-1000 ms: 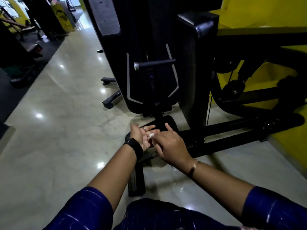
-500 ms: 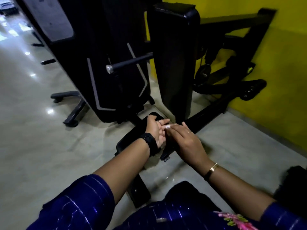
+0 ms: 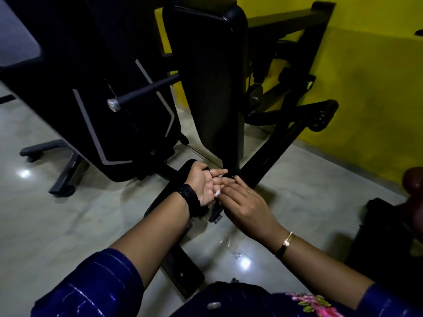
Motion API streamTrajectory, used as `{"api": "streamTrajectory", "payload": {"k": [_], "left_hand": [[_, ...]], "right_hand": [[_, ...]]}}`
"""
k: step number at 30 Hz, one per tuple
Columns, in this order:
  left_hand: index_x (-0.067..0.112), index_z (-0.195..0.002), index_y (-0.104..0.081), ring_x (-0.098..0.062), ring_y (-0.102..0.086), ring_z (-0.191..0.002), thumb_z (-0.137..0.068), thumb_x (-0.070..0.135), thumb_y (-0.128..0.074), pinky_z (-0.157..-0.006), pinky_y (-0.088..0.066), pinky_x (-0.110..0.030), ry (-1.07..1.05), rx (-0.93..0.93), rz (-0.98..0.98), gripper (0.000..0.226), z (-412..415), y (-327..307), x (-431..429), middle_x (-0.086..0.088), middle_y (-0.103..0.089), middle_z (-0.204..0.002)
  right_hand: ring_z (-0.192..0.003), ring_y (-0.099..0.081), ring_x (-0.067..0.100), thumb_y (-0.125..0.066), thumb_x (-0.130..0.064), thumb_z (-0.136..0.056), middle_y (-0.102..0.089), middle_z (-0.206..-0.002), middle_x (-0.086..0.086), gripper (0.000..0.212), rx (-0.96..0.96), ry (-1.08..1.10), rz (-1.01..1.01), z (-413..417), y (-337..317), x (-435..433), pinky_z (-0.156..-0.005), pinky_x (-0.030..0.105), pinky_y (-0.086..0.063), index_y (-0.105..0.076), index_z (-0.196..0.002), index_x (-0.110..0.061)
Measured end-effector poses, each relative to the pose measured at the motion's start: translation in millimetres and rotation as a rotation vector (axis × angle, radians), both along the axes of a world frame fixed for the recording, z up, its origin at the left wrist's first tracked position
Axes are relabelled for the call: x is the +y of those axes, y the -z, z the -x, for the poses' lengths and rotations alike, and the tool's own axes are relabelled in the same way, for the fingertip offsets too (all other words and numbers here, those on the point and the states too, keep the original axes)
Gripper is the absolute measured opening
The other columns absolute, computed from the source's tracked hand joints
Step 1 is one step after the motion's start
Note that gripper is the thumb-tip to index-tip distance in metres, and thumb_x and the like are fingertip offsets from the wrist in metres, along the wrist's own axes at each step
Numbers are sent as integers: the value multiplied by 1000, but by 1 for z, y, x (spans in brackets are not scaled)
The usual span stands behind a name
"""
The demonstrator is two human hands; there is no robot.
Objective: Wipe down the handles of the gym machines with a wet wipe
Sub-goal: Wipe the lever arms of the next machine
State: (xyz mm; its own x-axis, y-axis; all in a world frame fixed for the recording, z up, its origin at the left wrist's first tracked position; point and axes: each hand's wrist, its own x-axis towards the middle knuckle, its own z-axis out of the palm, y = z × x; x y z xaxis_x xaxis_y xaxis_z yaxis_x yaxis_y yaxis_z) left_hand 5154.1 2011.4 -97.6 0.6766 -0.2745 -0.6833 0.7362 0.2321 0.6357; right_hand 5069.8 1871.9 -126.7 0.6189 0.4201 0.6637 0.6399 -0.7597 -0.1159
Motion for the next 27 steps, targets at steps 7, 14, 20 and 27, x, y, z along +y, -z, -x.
{"api": "streamTrajectory", "payload": {"k": [7, 14, 20, 27], "left_hand": [[-1, -136, -48, -41, -53, -124, -98, 38, -16, -86, -48, -42, 124, -52, 58, 63, -26, -12, -28, -32, -52, -134], [6, -137, -50, -38, -60, -113, -99, 33, -19, -80, -51, -36, 312, -194, -41, 55, -43, -17, -37, -24, -56, -133], [13, -136, -52, -20, -47, -134, -89, 10, -39, -115, -32, -27, 704, -1182, -224, 49, -64, 21, -23, -4, -54, -137], [21, -156, -1, -20, 3, -151, -90, 9, -43, -120, -1, -38, 1510, -1969, -701, 79, -90, 20, -8, -2, 2, -164]], "right_hand": [[-98, -63, 27, -62, -14, -84, -67, -96, 13, 18, 157, 165, -201, 6, -4, 14, -112, 38, -35, -69, -95, -1], [-100, -60, 18, -52, -5, -86, -68, -98, 8, 21, 242, 286, -367, 8, -13, 3, -108, 27, -37, -68, -98, -3], [-88, -65, 17, -46, -2, -97, -70, -97, 2, 24, 447, 754, -1607, -14, -30, 15, -72, 20, -52, -67, -96, -14], [-103, -63, 19, -54, 7, -81, -70, -111, 6, 37, 426, 1044, -645, -8, -42, 52, -85, 20, -45, -70, -111, -8]]}}
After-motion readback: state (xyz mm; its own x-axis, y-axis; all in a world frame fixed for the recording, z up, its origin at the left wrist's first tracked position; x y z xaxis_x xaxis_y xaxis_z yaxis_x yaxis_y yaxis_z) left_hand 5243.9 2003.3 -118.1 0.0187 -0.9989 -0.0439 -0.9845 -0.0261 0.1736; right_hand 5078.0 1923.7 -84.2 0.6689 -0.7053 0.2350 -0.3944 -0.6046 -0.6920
